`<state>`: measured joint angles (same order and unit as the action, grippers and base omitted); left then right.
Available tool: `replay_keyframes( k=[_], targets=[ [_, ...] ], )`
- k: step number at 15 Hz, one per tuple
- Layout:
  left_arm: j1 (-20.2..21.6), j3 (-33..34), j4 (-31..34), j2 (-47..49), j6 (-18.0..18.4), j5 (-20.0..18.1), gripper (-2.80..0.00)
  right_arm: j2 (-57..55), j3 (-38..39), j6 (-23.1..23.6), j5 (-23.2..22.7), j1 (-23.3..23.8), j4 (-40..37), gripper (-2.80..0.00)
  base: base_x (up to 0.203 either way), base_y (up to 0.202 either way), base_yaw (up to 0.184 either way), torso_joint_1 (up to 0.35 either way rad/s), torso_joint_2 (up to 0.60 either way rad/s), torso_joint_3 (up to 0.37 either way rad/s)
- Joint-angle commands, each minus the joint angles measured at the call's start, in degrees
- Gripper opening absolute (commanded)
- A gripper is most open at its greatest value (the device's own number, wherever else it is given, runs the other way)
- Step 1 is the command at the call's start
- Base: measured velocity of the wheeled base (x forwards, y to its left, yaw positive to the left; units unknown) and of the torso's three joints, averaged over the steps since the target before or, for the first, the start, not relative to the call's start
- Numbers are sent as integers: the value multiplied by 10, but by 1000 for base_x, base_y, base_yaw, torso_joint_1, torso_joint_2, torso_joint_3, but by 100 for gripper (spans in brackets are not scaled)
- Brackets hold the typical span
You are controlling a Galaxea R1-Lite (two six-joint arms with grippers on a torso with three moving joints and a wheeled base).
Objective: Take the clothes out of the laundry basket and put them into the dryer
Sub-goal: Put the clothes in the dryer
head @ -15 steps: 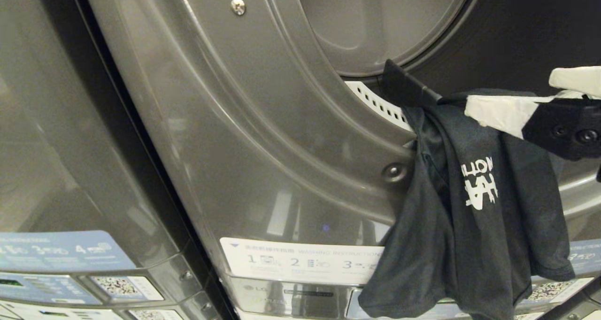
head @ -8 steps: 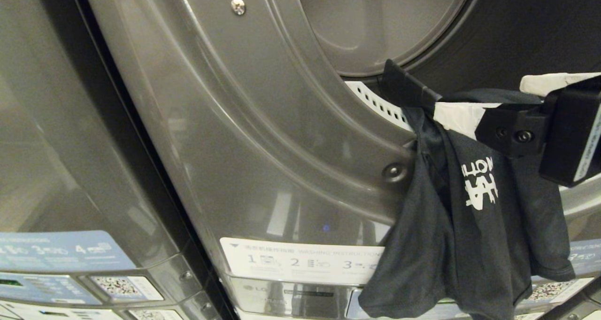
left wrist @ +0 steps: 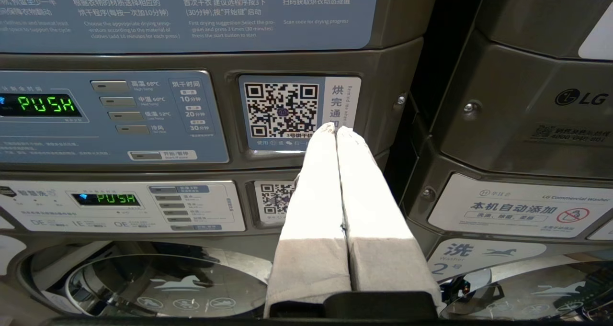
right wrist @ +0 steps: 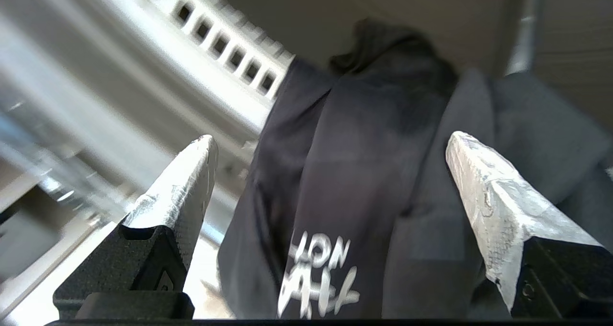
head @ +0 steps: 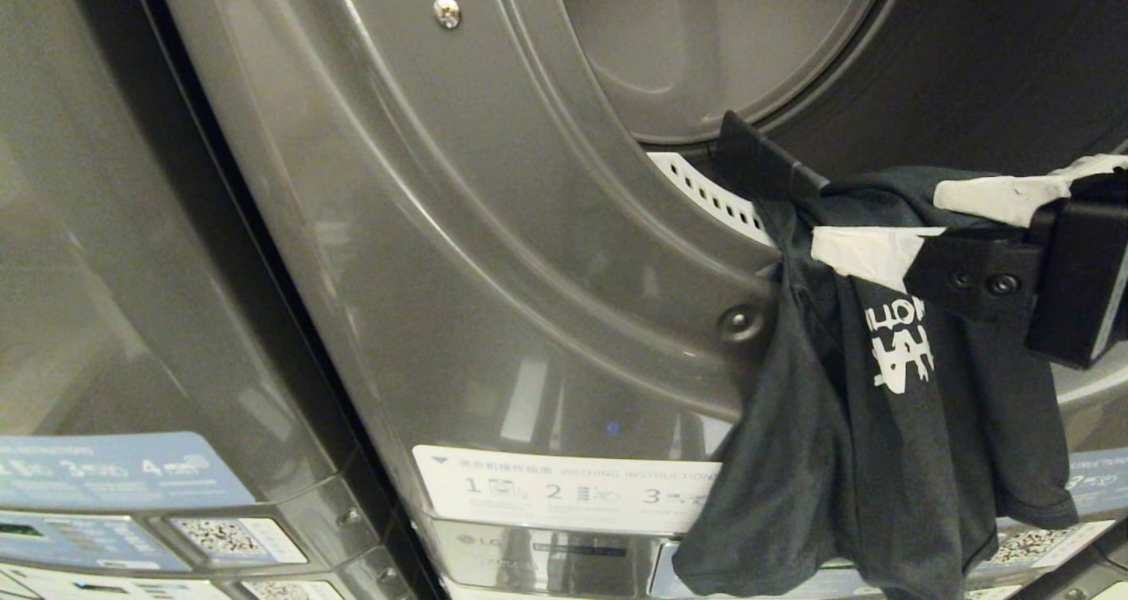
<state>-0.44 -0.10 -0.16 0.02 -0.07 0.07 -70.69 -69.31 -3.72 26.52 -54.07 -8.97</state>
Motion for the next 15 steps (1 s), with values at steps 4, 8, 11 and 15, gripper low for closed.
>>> replay_keyframes(
  k=[4, 8, 11, 15],
  targets=[
    [0, 0, 0, -1, 0, 0, -280, 60, 32, 13, -129, 68, 1, 0, 0, 0, 0, 0, 0, 0],
    [0, 0, 0, -1, 0, 0, -280, 117, 54, 48, -269, 162, 1, 0, 0, 0, 0, 0, 0, 0],
    [0, 0, 0, -1, 0, 0, -280, 169, 86, 78, -362, 226, -1, 0, 0, 0, 0, 0, 0, 0],
    [0, 0, 0, -1, 0, 0, -280, 227, 121, 102, -369, 224, -74, 0, 0, 0, 0, 0, 0, 0]
  ],
)
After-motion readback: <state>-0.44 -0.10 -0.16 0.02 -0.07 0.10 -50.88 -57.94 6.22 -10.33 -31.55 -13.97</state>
